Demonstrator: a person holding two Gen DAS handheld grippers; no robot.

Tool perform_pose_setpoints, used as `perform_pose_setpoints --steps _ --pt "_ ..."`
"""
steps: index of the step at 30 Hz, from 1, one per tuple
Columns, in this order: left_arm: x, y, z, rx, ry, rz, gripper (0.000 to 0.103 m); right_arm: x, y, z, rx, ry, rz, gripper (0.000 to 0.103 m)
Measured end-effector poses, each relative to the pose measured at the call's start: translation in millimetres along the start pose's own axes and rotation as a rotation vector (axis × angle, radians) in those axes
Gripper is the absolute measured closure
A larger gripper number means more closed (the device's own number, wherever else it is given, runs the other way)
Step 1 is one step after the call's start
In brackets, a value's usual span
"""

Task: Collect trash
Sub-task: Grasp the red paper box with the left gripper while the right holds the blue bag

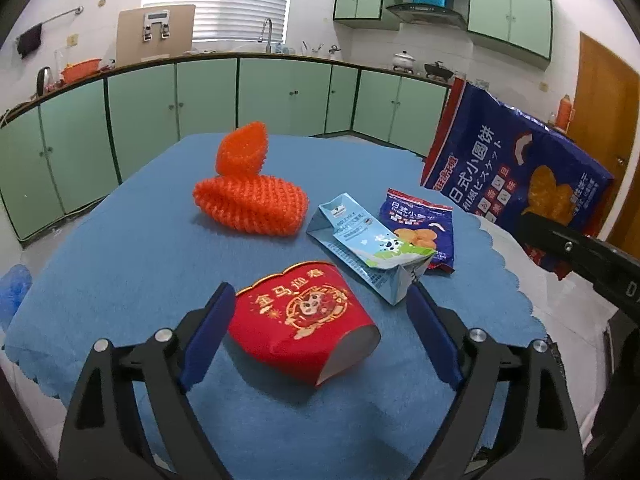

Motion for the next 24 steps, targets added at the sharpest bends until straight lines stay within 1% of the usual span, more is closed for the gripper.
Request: perform_pose_setpoints --steps 4,12,21,22,24 --pt "2.3 -1.7 -6.8 -0.020 0.027 -0.002 0.018 0.6 -0.3 -3.4 -0.004 0.002 -0.001 0.096" --pt "-1.5 -2.5 -20.4 -0.059 0.034 0.027 0.018 5.5 -0.6 -4.4 -0.001 0.001 -0.016 0.096" --pt "-2.1 -0.9 -30.2 -0.071 0.058 0.032 0.018 3.8 -1.2 -4.0 -0.002 -0.004 -0.025 0.096" --pt "-3.8 -0.4 -31.5 -0.074 0.062 0.036 0.019 3.9 -1.1 -3.8 -0.002 -0.005 -0.026 0.096" --pt "-9.7 1.2 -33.8 -0.076 0.062 0.049 0.025 4.7 -0.5 -3.5 0.000 -0.006 -0.030 0.096"
Point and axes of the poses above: each gripper's, at about its wrist camera, not at the fingertips, and z roughly against the way its jaws point, x to its right, y to its top, the point moved 2 cm from there along -z, roughly the way its jaws point, and after that the axes turned 8 degrees about -x, right-handed, at the moved point
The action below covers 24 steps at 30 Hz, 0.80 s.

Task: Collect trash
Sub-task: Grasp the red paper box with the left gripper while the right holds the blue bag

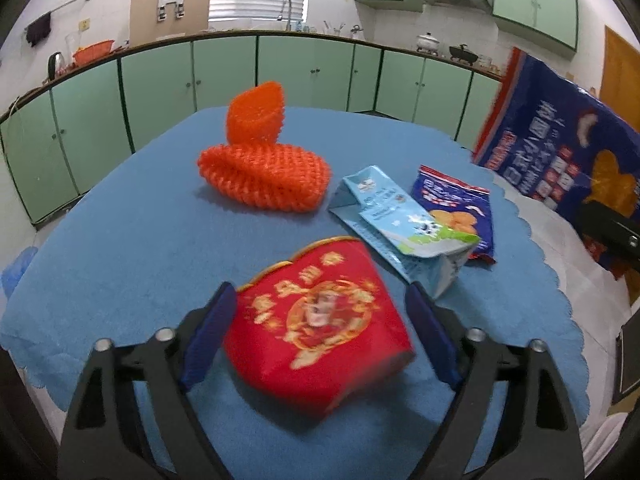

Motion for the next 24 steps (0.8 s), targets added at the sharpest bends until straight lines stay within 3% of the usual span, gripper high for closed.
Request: perform_pose_setpoints --steps 2,4,7,9,12,15,16,24 --pt "-2.2 2.2 0.5 0.013 -0.009 -0.007 0.030 0.2 0.3 0.6 0.002 0.000 -0.004 0.096" --pt "-1.0 2.7 1.9 0.022 -0.014 -0.028 0.046 -0.9 0.1 1.2 0.004 0.000 -0.007 0.096" --pt "-1.0 2.6 3.2 0.023 -0.036 -0.053 0.057 -2.4 0.1 2.4 0.009 0.001 -0.005 0.096" --pt "-4.8 2.1 4.4 0.020 -0.051 -0.051 0.059 -2.8 -0.3 2.3 0.009 0.004 -0.005 0.096" --pt "-7.2 1.0 5.9 0.015 -0.047 -0.069 0.055 -4.2 -0.6 0.2 0.006 0.010 -0.005 0.096" --pt "-10.6 -0.5 13.8 0.017 -0.055 -0.050 0.030 -5.8 -0.4 -3.1 -0.001 0.019 0.002 0.096" --pt "-11.2 -1.2 16.3 0.016 -0.056 -0.041 0.026 -5.8 -0.3 -4.2 -0.003 0.022 0.004 0.096" --pt "-12.9 -7.3 14.0 -0.027 -0.008 -0.015 0.018 -3.9 1.1 -3.0 -0.001 0.023 0.007 0.096"
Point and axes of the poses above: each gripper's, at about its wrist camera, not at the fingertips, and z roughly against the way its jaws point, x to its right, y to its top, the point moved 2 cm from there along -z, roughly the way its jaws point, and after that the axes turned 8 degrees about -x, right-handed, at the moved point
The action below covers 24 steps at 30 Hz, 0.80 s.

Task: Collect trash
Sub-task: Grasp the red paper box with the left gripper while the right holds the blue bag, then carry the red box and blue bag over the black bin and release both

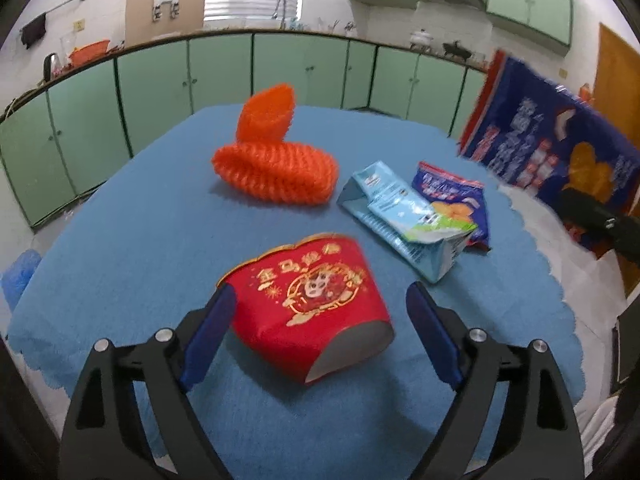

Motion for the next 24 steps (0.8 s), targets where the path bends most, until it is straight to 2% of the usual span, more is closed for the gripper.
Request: perform_pose_setpoints --steps 3,6,14,16,24 --pt "-4.9 -0.9 -3.5 -0.023 -0.007 0.015 0.018 2.4 1.0 0.7 0.003 0.000 -0.009 0.096" --pt "-5.7 -3.4 -8.0 -0.051 -0.034 0.023 0.025 2.3 1.3 -0.2 0.001 0.002 -0.011 0.096" --pt "-3.0 -1.4 -3.0 -0.011 -0.088 0.018 0.040 3.9 1.4 -1.0 -0.002 -0.002 -0.010 0.096" --pt "-0.8 0.1 0.5 0.007 -0.103 0.006 0.053 4.2 1.7 -0.7 0.000 -0.003 -0.012 0.096" --pt "-3.8 8.3 5.8 0.043 -0.122 0.004 0.061 3.6 0.5 -0.2 0.002 -0.007 -0.015 0.096"
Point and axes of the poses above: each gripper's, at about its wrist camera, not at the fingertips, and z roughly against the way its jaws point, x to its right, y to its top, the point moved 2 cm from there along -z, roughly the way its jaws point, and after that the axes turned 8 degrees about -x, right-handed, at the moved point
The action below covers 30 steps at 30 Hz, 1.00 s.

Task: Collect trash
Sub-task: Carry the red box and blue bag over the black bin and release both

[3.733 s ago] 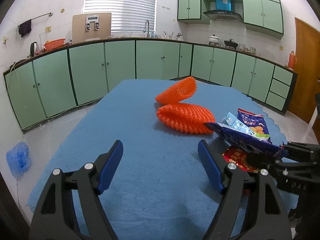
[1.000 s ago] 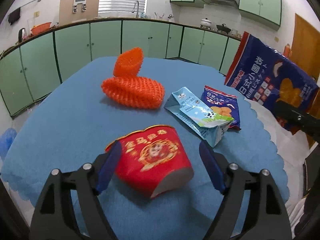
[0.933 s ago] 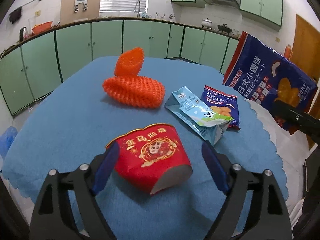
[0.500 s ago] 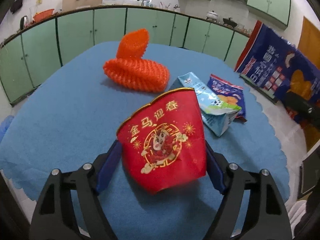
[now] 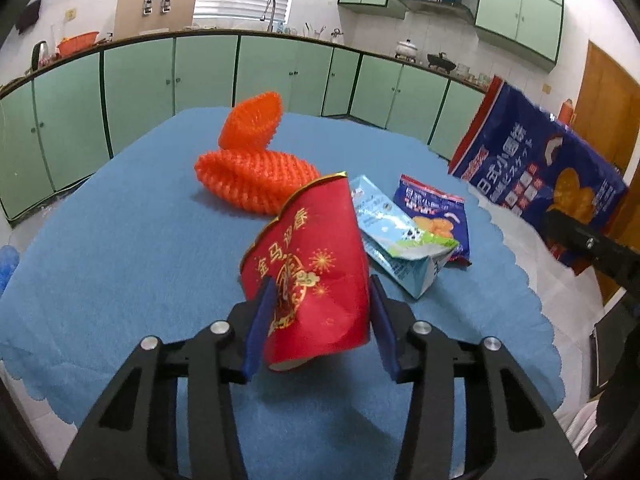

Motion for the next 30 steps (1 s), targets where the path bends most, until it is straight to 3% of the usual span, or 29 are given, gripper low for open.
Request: perform_pose_setpoints --steps 12,20,30 --pt "7.4 21.9 16.9 0.082 -0.030 -0.031 0.065 1.1 5.4 15.6 0.045 -0.014 0.000 0.096" --pt "52.2 45.7 36.5 0.170 -0.102 -0.122 0.065 12.2 9.6 42.7 0.087 -0.056 -0.018 0.096" --pt "116.2 54.6 39.5 0.189 -0.199 -0.215 0.065 43.8 4.9 74.7 0.120 -0.140 -0.094 0.096"
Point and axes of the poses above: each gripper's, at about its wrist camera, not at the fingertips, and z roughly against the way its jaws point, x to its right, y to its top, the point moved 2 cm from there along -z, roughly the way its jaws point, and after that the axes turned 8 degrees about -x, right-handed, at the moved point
